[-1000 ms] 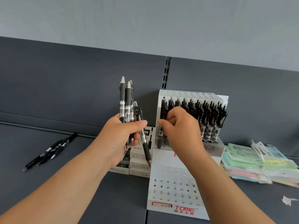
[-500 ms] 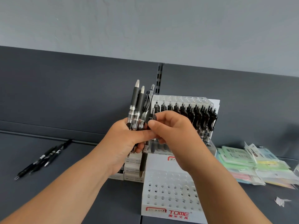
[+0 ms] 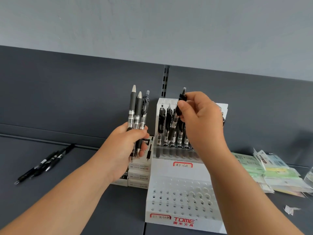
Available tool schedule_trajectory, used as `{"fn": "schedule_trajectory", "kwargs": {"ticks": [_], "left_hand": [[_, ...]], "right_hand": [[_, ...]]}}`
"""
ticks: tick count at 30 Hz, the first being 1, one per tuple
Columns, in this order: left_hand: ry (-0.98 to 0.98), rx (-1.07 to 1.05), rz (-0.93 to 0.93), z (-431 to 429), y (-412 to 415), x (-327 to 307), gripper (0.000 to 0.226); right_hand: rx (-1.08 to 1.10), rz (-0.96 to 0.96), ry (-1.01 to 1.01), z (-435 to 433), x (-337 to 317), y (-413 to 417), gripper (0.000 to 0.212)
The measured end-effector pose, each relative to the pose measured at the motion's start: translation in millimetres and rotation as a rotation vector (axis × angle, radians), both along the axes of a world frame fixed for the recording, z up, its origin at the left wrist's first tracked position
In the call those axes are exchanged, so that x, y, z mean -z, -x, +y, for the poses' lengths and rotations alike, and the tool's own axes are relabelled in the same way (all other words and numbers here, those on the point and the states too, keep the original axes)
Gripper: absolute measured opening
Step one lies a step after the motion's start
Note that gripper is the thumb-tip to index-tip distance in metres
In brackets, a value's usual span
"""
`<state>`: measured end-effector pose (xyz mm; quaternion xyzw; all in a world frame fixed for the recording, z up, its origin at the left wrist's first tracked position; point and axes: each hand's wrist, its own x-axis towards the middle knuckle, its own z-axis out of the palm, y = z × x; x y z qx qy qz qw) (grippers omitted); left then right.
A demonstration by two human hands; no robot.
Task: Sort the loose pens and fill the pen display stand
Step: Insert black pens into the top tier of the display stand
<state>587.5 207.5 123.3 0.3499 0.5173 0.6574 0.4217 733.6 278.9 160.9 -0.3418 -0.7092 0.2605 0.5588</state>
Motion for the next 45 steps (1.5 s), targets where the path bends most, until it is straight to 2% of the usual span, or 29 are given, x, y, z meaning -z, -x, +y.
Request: {"fn": "schedule_trajectory", "kwargs": {"ticks": [5,10,15,17,20,22,26,29,32,36,41,45], "left_hand": [[-0.003,0.030,0.006,-4,5,4,0.017],[-0.013,0.042,0.024,-7,7,3,0.007],[-0.042,0.114,0.027,-10,5,-3,0.013],[-0.056,0.129,0.047,-9,2,-4,0.018],[-0.074,0.124,0.141,-5,-3,-2,0.023],[-0.093,0.100,0.246,-2,-7,-1,0.027],[-0.129,0.087,0.375,0,-14,1,0.032],[-0.124,0.077,0.326,1,-17,2,0.022],[-0.073,0.012,0.186,5,-13,5,0.015],[-0.007,-0.035,0.146,8,-7,8,0.017],[-0.006,-0.001,0.089,8,-7,7,0.027],[-0.021,0.029,0.016,7,-6,4,0.018]], "right_hand": [[0.043,-0.176,0.035,6,17,12,0.011],[0.104,-0.260,0.094,5,34,14,0.010],[0.188,-0.341,0.006,2,25,9,0.014],[0.173,-0.218,-0.014,-4,18,6,0.013],[-0.084,0.085,0.203,-15,9,5,0.012],[-0.197,0.197,0.328,-19,7,6,0.008],[-0.182,0.231,0.380,-15,12,4,0.010],[-0.180,0.260,0.393,-10,10,-5,0.007],[-0.100,0.241,0.270,-4,-1,-18,0.014],[0.014,0.096,0.038,1,-6,-24,0.024],[0.023,-0.038,-0.006,5,0,-13,0.021],[0.039,-0.086,-0.026,9,6,-8,0.014]]}}
